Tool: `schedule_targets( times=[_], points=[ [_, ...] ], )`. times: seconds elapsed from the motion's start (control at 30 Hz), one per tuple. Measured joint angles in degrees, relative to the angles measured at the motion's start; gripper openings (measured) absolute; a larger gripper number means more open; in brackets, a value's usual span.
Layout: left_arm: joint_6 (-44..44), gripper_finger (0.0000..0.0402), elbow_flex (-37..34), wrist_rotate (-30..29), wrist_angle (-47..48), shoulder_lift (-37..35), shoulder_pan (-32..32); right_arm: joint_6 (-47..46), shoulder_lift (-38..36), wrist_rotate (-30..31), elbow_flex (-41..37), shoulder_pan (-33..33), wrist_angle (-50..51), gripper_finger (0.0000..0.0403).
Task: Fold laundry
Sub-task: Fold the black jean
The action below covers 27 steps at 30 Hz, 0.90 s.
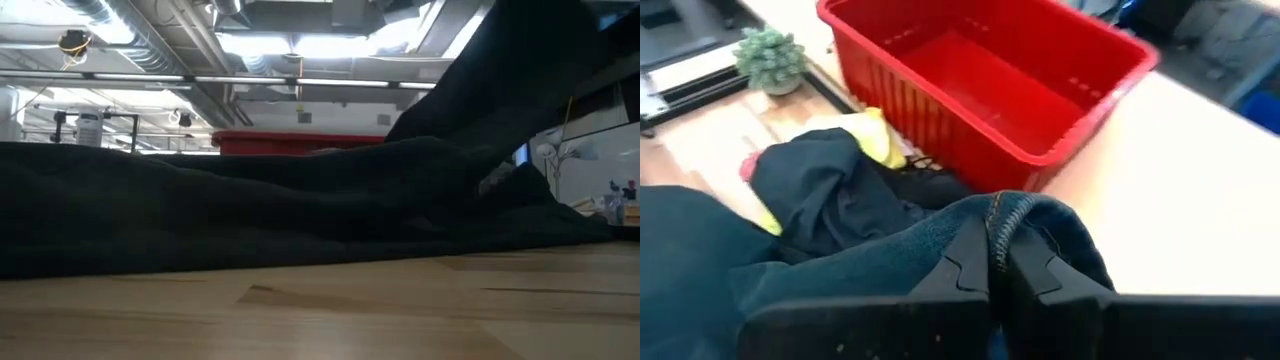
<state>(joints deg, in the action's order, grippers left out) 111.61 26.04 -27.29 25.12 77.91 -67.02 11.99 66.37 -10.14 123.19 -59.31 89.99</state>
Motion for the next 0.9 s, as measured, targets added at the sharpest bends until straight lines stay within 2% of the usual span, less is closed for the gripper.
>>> schedule_targets(
  times=[0.07,0.17,0.37,0.47,0.57,0.7,0.8,0.9],
  points=[
    [0.0,0.0,0.0,0.0,0.0,0.0,0.0,-0.8,-2.4,1.8,-2.3,0.0,-0.1,0.0],
    [-0.6,0.0,0.0,0.0,0.0,0.0,0.0,-5.1,-6.3,9.0,-9.0,0.0,-0.1,0.0],
    [-0.6,0.0,0.0,0.0,0.0,0.0,0.0,-10.3,-13.7,19.2,-31.2,0.0,-0.7,0.0],
    [-0.7,0.0,0.0,0.0,-0.1,0.0,0.0,-12.5,-15.9,21.6,-42.9,0.0,-6.2,0.0],
    [-0.6,0.0,0.0,0.0,-0.2,0.0,0.0,-15.3,-16.4,22.2,-51.4,0.0,-13.5,0.0],
    [-0.4,0.0,-0.1,-0.1,-0.4,0.0,0.0,-16.9,-15.3,23.8,-57.4,0.0,-22.0,0.0],
    [0.0,0.0,-0.1,-0.1,-0.4,0.0,0.0,-19.1,-12.6,30.2,-58.7,-1.0,-22.9,0.0],
    [0.2,0.0,-0.1,-0.1,-0.5,0.0,0.0,-19.1,-11.2,35.1,-58.7,-4.8,-23.2,0.0]
  ],
)
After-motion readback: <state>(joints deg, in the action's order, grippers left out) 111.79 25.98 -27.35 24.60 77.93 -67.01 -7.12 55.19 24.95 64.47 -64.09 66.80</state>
